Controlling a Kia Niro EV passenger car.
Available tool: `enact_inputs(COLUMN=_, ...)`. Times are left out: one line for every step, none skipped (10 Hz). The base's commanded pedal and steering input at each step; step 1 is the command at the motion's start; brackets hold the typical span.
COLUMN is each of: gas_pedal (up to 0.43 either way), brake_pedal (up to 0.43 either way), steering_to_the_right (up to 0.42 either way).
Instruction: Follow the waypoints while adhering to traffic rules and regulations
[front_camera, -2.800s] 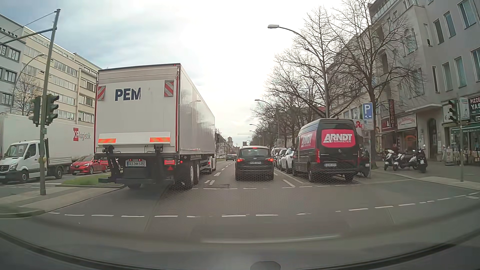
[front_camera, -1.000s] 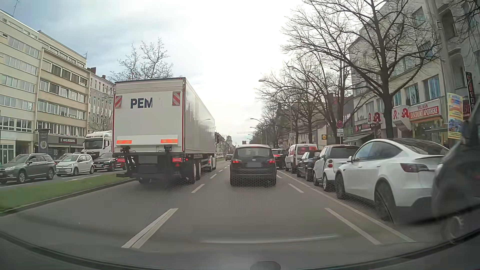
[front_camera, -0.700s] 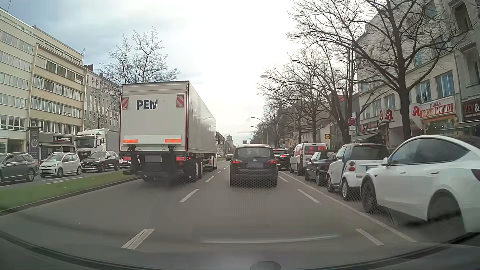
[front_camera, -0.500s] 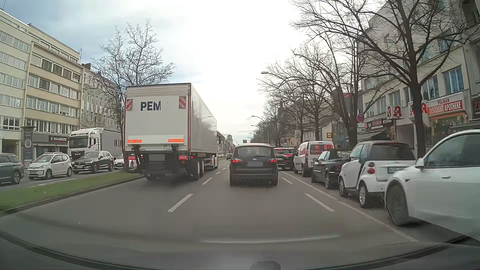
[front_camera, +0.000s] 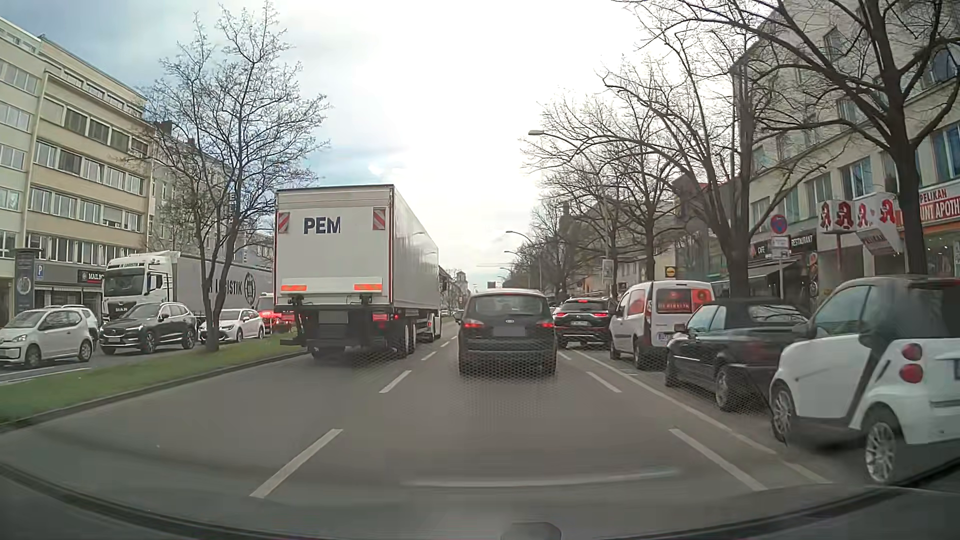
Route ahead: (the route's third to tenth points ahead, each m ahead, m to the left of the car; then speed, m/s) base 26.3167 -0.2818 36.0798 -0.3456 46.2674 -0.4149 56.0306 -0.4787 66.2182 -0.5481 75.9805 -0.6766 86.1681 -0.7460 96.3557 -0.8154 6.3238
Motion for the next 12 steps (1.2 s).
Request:
enact_inputs(gas_pedal=0.087, brake_pedal=0.000, steering_to_the_right=-0.004)
enact_inputs(gas_pedal=0.087, brake_pedal=0.000, steering_to_the_right=-0.004)
enact_inputs(gas_pedal=0.087, brake_pedal=0.000, steering_to_the_right=-0.004)
enact_inputs(gas_pedal=0.087, brake_pedal=0.000, steering_to_the_right=-0.004)
enact_inputs(gas_pedal=0.087, brake_pedal=0.000, steering_to_the_right=-0.005)
enact_inputs(gas_pedal=0.087, brake_pedal=0.000, steering_to_the_right=-0.004)
enact_inputs(gas_pedal=0.087, brake_pedal=0.000, steering_to_the_right=-0.004)
enact_inputs(gas_pedal=0.087, brake_pedal=0.000, steering_to_the_right=-0.004)
enact_inputs(gas_pedal=0.087, brake_pedal=0.000, steering_to_the_right=-0.004)
enact_inputs(gas_pedal=0.110, brake_pedal=0.000, steering_to_the_right=-0.004)
enact_inputs(gas_pedal=0.118, brake_pedal=0.000, steering_to_the_right=-0.003)
enact_inputs(gas_pedal=0.118, brake_pedal=0.000, steering_to_the_right=-0.001)
